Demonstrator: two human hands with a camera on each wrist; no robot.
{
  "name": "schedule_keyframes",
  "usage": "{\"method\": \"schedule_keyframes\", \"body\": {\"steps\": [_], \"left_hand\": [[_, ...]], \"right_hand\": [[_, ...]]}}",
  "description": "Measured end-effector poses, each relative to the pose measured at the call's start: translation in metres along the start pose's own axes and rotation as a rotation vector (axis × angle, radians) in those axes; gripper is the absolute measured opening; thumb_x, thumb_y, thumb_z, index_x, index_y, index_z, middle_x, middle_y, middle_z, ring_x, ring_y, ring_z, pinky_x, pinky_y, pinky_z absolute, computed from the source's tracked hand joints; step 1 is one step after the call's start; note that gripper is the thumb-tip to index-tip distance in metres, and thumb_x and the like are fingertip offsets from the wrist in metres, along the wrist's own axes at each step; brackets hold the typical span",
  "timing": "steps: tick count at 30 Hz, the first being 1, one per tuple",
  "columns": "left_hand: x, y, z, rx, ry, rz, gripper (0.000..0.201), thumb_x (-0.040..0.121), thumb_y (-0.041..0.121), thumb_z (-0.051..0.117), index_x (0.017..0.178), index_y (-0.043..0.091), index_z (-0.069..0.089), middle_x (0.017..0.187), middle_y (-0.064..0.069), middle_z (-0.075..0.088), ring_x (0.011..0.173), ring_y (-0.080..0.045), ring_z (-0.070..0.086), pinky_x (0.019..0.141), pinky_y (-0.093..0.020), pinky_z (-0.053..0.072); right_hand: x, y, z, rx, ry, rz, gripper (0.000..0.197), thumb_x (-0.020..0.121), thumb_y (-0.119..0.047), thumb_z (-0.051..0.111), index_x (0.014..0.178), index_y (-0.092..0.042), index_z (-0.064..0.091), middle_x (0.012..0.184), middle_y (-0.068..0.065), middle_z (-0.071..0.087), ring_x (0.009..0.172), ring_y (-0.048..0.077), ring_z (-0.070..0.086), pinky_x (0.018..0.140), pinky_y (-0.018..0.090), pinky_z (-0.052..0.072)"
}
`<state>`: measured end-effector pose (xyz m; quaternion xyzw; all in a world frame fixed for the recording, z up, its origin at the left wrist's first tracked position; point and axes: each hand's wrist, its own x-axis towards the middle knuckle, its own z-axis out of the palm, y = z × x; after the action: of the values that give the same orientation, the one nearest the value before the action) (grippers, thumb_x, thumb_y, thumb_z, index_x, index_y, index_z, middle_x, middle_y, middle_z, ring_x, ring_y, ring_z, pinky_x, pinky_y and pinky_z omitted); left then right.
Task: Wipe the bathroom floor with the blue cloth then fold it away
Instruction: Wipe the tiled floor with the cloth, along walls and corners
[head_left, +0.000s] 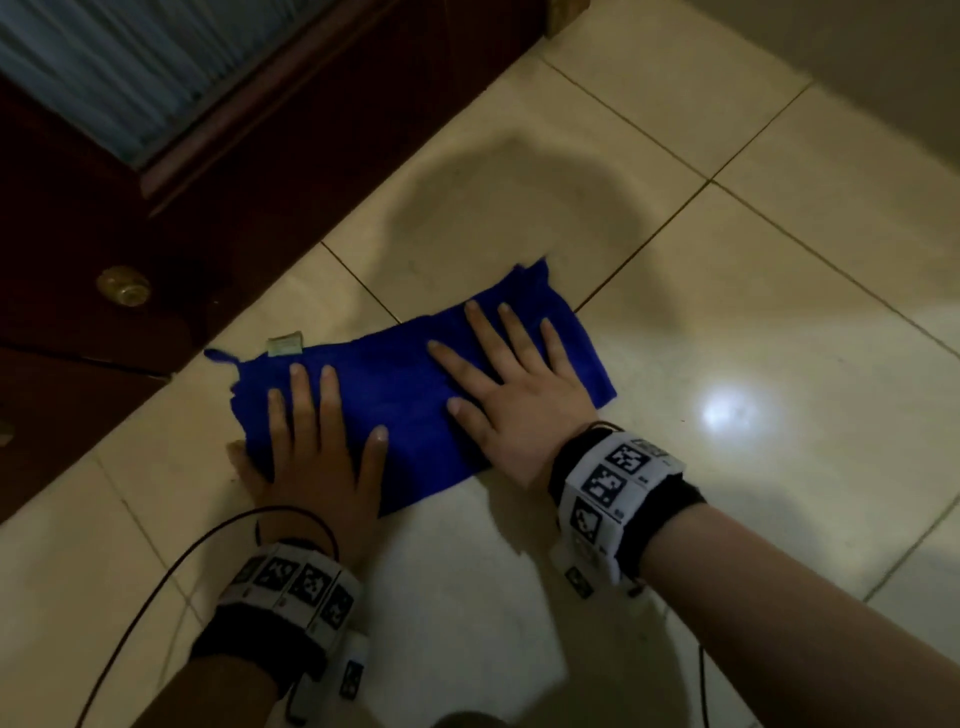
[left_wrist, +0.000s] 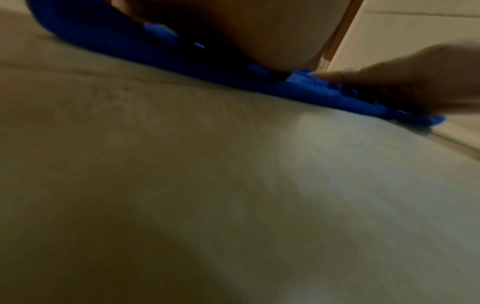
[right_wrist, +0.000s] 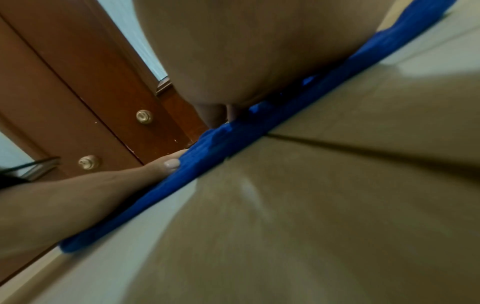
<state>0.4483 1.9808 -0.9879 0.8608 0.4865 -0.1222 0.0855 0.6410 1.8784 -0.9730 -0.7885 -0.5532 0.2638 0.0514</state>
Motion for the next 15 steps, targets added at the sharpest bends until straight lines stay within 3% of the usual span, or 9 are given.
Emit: {"method": "schedule_keyframes", "body": {"steps": [10,15], "left_hand": [[0.005,0.004,-0.001,-0.062,0.014,-0.017,0.081,0.086,0.07,0.011,0.155,0.028,0.001,0.164,-0.002,-0.002,0.149,-0.028,0.0,0.111,-0.067,0.003],[0.007,0.007,-0.023,-0.043,-0.173,0.018,0.111,0.066,0.087,0.002,0.156,0.023,0.011,0.163,-0.005,0.0,0.148,-0.032,0.003,0.111,-0.064,0.009]], "right_hand": [[0.007,-0.008,-0.003,-0.12,-0.051,0.027,0.067,0.099,-0.059,0.018,0.15,-0.04,-0.021,0.156,0.002,-0.035,0.145,0.029,-0.028,0.114,0.056,-0.019],[0.01,-0.011,-0.011,-0.235,-0.113,0.034,0.069,0.098,-0.061,0.019,0.15,-0.04,-0.022,0.156,0.002,-0.035,0.145,0.03,-0.026,0.116,0.056,-0.015]]}}
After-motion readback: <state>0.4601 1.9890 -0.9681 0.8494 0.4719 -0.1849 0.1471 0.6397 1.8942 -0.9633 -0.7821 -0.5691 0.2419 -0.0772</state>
